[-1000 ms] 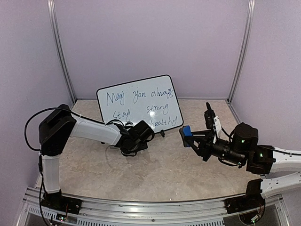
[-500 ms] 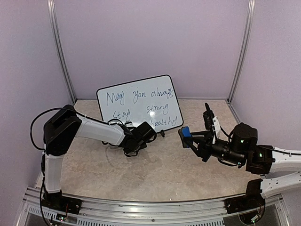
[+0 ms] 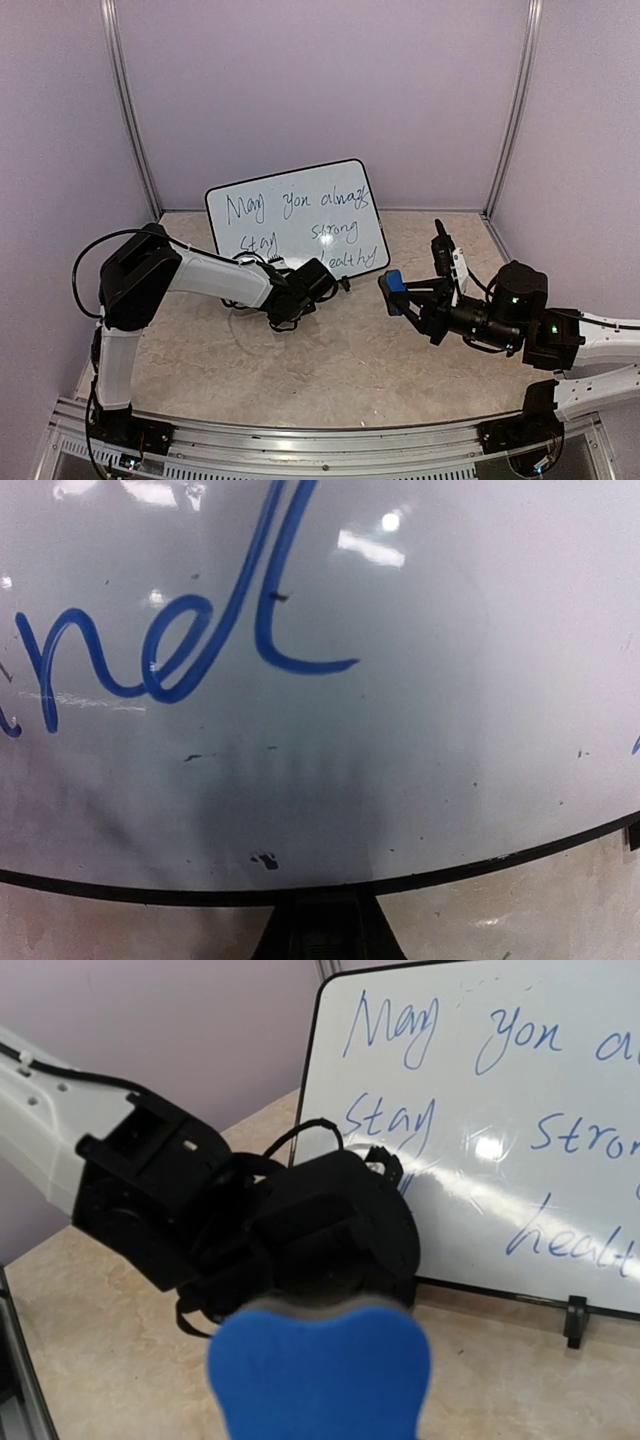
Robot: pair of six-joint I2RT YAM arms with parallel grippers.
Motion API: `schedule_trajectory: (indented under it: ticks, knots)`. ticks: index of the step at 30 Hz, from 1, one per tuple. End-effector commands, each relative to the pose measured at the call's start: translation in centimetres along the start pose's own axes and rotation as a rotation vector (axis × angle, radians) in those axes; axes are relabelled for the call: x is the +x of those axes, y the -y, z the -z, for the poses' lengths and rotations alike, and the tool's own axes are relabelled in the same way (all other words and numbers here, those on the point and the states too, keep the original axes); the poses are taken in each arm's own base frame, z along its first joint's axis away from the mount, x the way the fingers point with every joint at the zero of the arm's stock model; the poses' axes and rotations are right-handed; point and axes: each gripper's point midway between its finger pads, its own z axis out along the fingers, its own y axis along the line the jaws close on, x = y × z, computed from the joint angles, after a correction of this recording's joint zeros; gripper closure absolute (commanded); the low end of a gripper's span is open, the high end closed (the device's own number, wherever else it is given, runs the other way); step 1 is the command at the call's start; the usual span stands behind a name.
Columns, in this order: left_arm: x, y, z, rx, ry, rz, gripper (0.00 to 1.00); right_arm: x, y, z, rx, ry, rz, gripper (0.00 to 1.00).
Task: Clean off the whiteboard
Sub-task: Pick up the whiteboard from the whiteboard stand, then move the whiteboard to the center of the board.
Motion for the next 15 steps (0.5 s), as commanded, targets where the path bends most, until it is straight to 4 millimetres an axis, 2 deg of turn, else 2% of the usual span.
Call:
schedule_trajectory:
  ticks: [1,7,10,15]
  knots:
    - [3.2,-1.2,-0.4,-0.047,-0.091,-0.032,1.00,-1.1,-0.1,0.3,-0.013,0.040,-0.007,0.73]
    - [6.0,-0.6,1.6,-0.036,-0.178,0.010,1.00,-1.6,-0.4,0.4,-0.021,0.050,-0.007,0.73]
    - [8.3,-0.5,2.6,-0.025,-0.257,0.024,1.00,-2.1,-0.6,0.5,-0.030,0.056,-0.006,0.74]
    - [10.7,-0.3,5.2,-0.019,-0.275,0.009,1.00,-2.7,-0.9,0.8,-0.040,0.053,-0.005,0.74]
